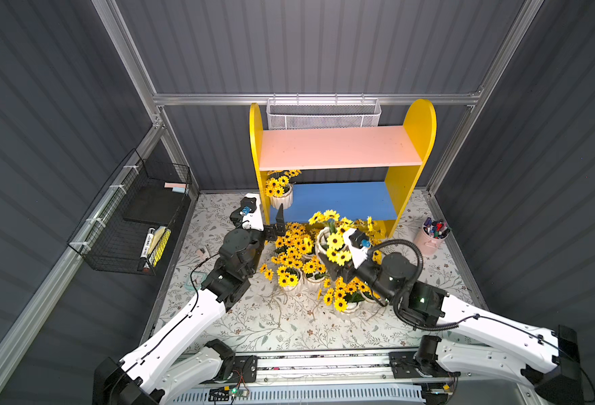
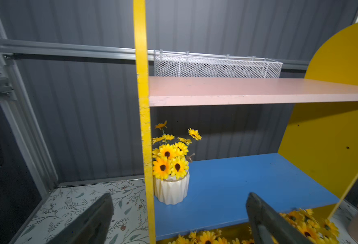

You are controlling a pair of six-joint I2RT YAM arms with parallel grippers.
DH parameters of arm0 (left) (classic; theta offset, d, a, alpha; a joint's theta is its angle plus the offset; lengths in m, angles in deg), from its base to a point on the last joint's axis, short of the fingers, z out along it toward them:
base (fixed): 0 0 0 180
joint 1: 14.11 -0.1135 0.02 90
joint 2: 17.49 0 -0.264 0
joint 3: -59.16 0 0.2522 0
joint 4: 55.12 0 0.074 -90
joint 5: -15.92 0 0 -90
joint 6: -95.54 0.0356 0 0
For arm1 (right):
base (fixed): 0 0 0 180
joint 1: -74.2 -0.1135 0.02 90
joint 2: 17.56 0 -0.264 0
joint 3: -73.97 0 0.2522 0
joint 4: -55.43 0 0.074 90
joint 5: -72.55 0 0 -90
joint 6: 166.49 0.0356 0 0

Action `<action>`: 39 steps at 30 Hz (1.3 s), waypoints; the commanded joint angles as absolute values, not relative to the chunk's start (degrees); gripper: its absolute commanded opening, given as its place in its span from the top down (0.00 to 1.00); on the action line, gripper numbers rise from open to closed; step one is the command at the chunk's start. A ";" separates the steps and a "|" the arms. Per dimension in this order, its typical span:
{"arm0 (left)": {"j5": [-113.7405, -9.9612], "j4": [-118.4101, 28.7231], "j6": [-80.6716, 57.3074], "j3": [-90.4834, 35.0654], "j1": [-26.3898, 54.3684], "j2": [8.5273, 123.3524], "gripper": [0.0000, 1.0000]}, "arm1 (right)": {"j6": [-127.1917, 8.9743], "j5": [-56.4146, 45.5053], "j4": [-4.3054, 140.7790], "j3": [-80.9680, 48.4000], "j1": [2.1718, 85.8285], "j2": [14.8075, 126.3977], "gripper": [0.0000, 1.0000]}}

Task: Take the sunflower pots off the shelves
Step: Pick up the sunflower pot from the shelf, then place the sunflower pot at the center of the board.

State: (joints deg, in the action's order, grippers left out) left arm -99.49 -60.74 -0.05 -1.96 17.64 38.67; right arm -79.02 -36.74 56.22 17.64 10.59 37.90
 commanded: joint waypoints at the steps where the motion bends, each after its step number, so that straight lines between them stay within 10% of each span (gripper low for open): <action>1: -105.30 -62.13 1.94 -0.50 17.36 36.08 0.00 | -81.63 -46.67 52.64 19.70 1.43 37.72 1.00; 36: -104.93 -64.65 4.83 1.18 17.35 36.19 0.01 | -75.05 -58.62 -2.85 28.45 -10.31 94.17 1.00; 39: -104.67 -64.65 4.83 1.21 17.36 36.56 0.01 | -74.36 -57.08 -1.07 28.70 -10.09 93.96 0.87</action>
State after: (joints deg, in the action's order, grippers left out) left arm -103.99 -62.84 3.65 0.21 17.55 36.22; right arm -73.47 -56.83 1.11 27.98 -10.83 93.39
